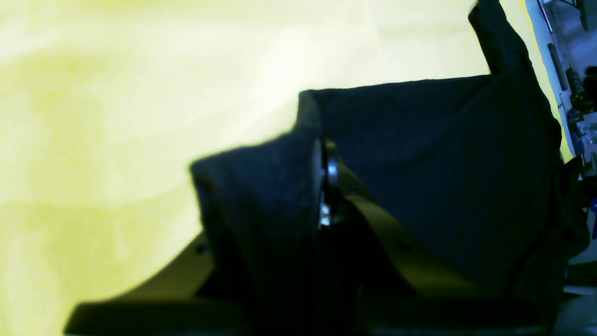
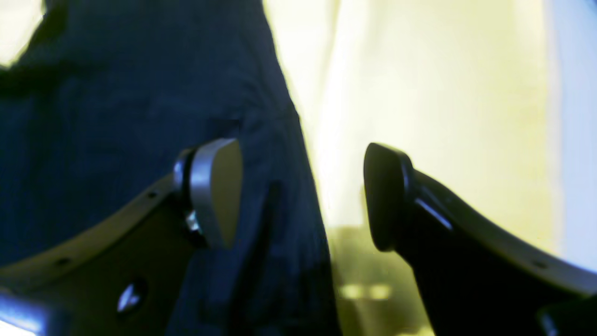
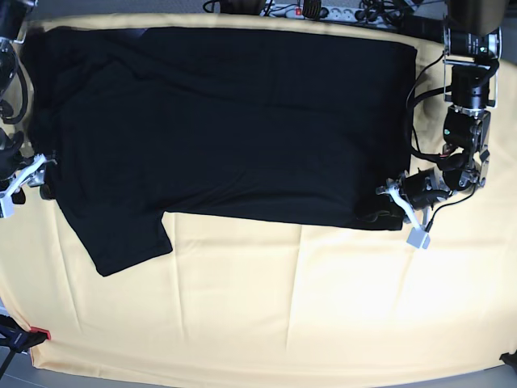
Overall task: Fold the T-shirt properly
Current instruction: 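Release the edge and move both grippers to the opposite shirt edge, then grasp the shirt edge with both grippers and fold it over lengthwise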
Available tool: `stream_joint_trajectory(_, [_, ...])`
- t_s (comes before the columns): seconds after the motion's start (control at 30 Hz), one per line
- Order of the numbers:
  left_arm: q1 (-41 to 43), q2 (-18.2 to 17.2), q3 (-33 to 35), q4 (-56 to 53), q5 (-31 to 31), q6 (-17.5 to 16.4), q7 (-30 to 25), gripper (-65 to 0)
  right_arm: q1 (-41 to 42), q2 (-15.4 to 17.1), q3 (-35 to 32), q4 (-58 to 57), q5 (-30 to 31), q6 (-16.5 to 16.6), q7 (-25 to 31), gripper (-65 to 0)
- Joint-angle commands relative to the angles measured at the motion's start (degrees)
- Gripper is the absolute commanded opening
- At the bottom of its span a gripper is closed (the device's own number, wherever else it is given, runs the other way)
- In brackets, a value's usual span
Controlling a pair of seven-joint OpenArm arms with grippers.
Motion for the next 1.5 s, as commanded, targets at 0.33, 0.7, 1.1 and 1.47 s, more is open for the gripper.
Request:
stream_joint_trajectory(0.33, [-1.0, -1.1, -0.4, 0.4, 0.5, 0.8, 0.0, -65.0, 24.0, 0.5, 0.5, -42.3, 14.9, 9.2, -7.1, -22.3])
stream_joint_trajectory(0.7, [-1.0, -1.1, -0.4, 0.4, 0.6, 0.5, -0.1, -65.0, 25.0, -4.1, 0.5, -45.1, 22.3, 12.1, -13.4, -39.5])
stream_joint_trajectory(1.1, [-6.9, -0.9, -0.4, 0.3, 3.6, -2.1, -6.5, -65.0, 32.5, -0.8, -0.6, -44.9, 21.1, 12.1, -11.4, -65.0])
stream_joint_trajectory(1.47, [-12.5, 0.9, -0.4, 0.4, 9.5, -8.2, -10.1, -65.0, 37.6, -1.0, -16.9, -41.6, 15.0, 12.1, -7.6, -65.0])
